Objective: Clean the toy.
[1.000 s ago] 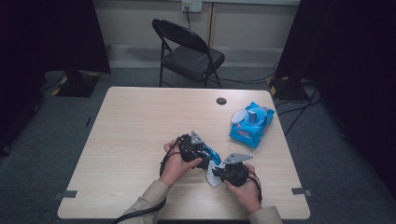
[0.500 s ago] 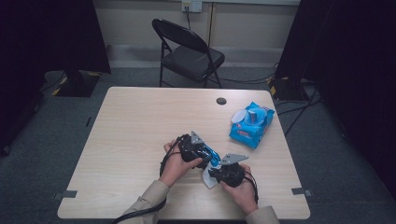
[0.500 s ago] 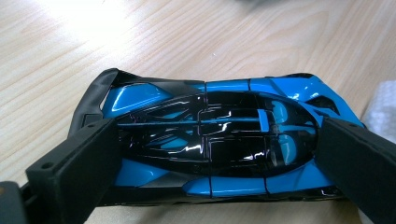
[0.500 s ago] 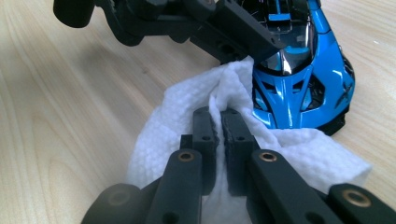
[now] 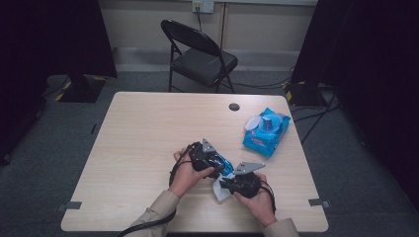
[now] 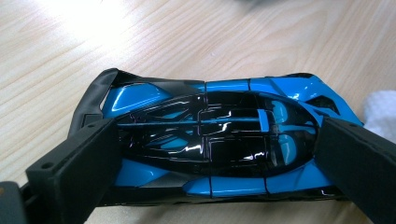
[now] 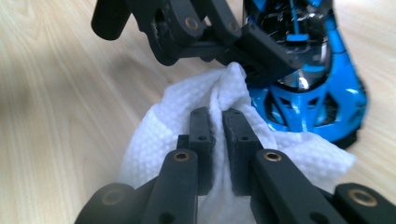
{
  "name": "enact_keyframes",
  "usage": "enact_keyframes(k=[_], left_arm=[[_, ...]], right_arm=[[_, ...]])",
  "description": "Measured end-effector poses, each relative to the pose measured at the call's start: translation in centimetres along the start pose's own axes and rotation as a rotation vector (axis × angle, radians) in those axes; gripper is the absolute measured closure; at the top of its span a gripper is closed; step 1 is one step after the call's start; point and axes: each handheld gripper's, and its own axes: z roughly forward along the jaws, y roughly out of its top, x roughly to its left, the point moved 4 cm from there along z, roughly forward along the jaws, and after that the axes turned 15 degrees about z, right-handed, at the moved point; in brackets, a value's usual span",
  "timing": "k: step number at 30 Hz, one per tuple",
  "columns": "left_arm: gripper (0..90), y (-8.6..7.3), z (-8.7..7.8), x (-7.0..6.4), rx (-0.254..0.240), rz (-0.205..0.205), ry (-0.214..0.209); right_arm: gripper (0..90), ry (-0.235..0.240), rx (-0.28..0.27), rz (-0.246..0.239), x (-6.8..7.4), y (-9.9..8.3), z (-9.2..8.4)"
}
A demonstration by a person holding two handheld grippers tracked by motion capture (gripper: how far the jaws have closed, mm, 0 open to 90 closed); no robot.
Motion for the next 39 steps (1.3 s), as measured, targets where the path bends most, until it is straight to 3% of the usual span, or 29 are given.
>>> enact_keyframes(k=[4,9,13,18,20,24,30,33,35,39], left_arm=[[0.0,0.0,0.0,0.0,-0.001,-0.003,0.000],[0.0,0.0,0.0,0.0,0.003,0.000,-0.002],[0.0,0.0,0.0,0.0,0.008,0.002,-0.003],[0.0,0.0,0.0,0.0,0.005,0.001,-0.001],[0.0,0.0,0.0,0.0,0.005,0.001,-0.002],[0.0,0.0,0.0,0.0,0.001,-0.002,0.000],[0.0,0.0,0.0,0.0,0.001,0.001,0.001],[0.0,0.0,0.0,0.0,-0.004,0.000,0.002],[0.0,0.0,0.0,-0.1,-0.004,0.000,0.002],[0.0,0.0,0.0,-0.1,-0.006,0.002,0.003]], right_arm=[[82.1,-0.002,-0.010,-0.001,-0.5,0.3,-1.3],[80.2,-0.012,-0.056,0.051,-1.9,0.7,-2.9],[78.6,-0.041,-0.047,0.083,-3.0,0.5,-3.4],[63.2,-0.091,-0.036,0.097,-3.8,0.2,-3.6],[55.9,-0.080,-0.022,0.105,-4.0,0.1,-3.6],[52.1,-0.098,0.000,0.090,-4.2,-0.1,-3.8],[50.7,-0.127,0.022,0.066,-4.2,-0.5,-4.2],[50.5,-0.138,0.017,0.084,-4.5,-0.9,-4.2],[51.4,-0.131,0.004,0.121,-4.9,-1.2,-4.0],[53.0,-0.171,0.022,0.108,-5.2,-1.8,-3.0]])
